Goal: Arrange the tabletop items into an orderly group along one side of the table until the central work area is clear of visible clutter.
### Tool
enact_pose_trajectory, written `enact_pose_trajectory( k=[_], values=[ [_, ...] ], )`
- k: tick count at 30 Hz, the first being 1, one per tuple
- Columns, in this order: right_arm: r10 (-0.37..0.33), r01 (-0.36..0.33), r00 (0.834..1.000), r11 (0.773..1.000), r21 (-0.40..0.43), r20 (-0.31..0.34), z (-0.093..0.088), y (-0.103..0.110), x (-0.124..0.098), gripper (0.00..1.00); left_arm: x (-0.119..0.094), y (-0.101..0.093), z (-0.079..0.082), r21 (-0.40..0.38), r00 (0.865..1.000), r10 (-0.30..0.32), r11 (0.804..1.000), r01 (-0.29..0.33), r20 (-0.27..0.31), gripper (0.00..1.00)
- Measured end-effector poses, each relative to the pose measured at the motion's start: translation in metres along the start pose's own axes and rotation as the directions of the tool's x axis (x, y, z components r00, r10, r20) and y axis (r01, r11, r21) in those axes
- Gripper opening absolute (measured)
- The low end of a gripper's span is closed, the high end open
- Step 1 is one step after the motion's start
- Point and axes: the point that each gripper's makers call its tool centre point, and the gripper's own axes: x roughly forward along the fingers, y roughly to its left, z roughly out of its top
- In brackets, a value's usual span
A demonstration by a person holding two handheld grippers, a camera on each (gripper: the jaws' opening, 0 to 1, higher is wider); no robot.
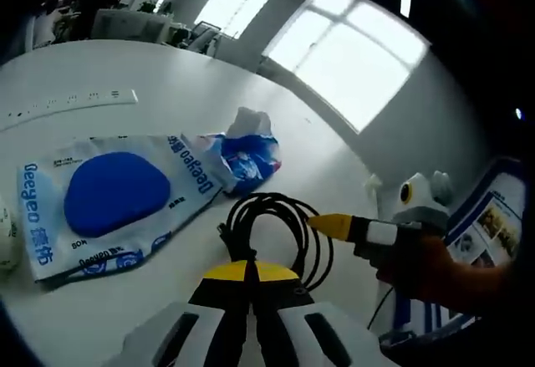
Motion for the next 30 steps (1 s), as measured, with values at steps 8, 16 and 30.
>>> enact_pose_trajectory(
  k=[8,16,30],
  values=[
    [-0.036,0.036,0.999,0.999,-0.012,-0.034,-0.007,-0.008,0.01,0.0,0.016,0.009,-0.007,-0.015,0.999,0.026,1.0,-0.026,-0.032,0.0],
    [-0.063,0.06,0.997,0.996,-0.067,-0.046,-0.015,-0.019,0.017,0.0,0.019,0.011,-0.009,0.064,0.997,0.061,0.996,-0.058,-0.036,0.0],
    [-0.039,0.03,0.999,0.975,-0.22,-0.038,-0.005,-0.014,0.014,0.19,-0.001,0.013,-0.01,0.196,0.997,0.068,0.978,-0.071,0.02,0.11]
  ],
)
